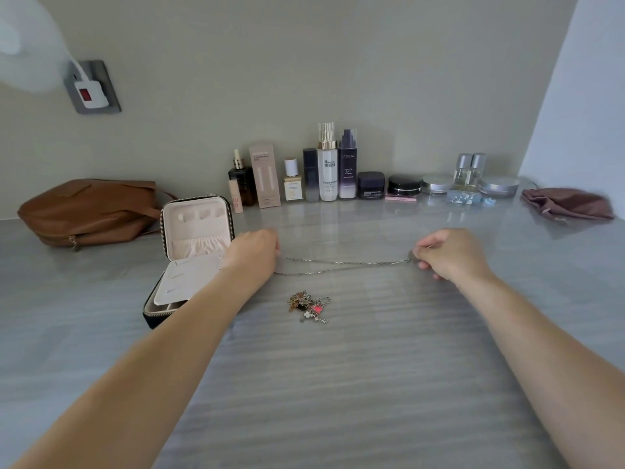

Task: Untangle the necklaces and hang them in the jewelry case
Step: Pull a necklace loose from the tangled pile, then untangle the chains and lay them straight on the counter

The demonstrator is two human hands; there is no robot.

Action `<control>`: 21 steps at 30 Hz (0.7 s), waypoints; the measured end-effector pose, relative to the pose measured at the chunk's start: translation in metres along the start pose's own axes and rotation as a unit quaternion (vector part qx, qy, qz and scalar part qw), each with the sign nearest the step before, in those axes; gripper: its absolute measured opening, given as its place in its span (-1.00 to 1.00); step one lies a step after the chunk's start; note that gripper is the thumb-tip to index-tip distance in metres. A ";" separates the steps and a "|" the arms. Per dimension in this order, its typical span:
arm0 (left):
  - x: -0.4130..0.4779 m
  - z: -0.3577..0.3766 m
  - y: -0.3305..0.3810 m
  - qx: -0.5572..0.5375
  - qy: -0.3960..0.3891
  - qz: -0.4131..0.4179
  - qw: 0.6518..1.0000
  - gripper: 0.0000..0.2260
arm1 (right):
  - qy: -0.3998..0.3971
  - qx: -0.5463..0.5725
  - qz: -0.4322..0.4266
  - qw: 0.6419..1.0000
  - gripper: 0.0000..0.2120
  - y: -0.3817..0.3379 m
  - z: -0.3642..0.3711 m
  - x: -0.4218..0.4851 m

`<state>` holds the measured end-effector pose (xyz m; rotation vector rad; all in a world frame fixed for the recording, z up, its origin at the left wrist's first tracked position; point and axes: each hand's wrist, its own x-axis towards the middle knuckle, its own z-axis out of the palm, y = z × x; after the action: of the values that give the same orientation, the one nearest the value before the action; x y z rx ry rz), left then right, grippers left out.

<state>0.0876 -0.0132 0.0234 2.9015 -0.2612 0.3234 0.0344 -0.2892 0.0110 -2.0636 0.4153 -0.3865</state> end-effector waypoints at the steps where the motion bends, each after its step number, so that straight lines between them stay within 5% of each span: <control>1: 0.000 0.000 0.000 0.012 -0.003 0.008 1.000 -0.89 | 0.000 -0.004 -0.006 1.000 -0.83 0.000 0.000 0.000; 6: -0.007 -0.006 -0.002 0.013 -0.008 0.044 0.999 -0.77 | 0.005 -0.022 -0.024 0.999 -0.95 0.001 0.003 0.000; 11: -0.016 -0.010 -0.008 0.066 -0.113 0.095 0.987 -0.79 | 0.027 -0.041 -0.032 0.998 -0.92 0.006 0.003 0.005; 15: -0.024 -0.012 -0.008 0.059 -0.055 0.101 0.992 -0.76 | 0.036 -0.078 -0.038 0.996 -0.89 0.007 0.003 0.003; 18: -0.033 -0.019 -0.001 -0.024 -0.005 0.130 0.991 -0.85 | 0.046 -0.102 -0.026 0.993 -0.82 0.006 0.004 0.004; 21: -0.050 -0.027 0.007 -0.159 -0.100 0.129 0.974 -0.90 | 0.048 -0.132 -0.071 0.988 -0.76 -0.003 0.006 -0.003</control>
<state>0.0331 -0.0058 0.0391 2.5813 -0.6607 0.0222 0.0347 -0.2819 0.0098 -2.3470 0.3950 -0.5436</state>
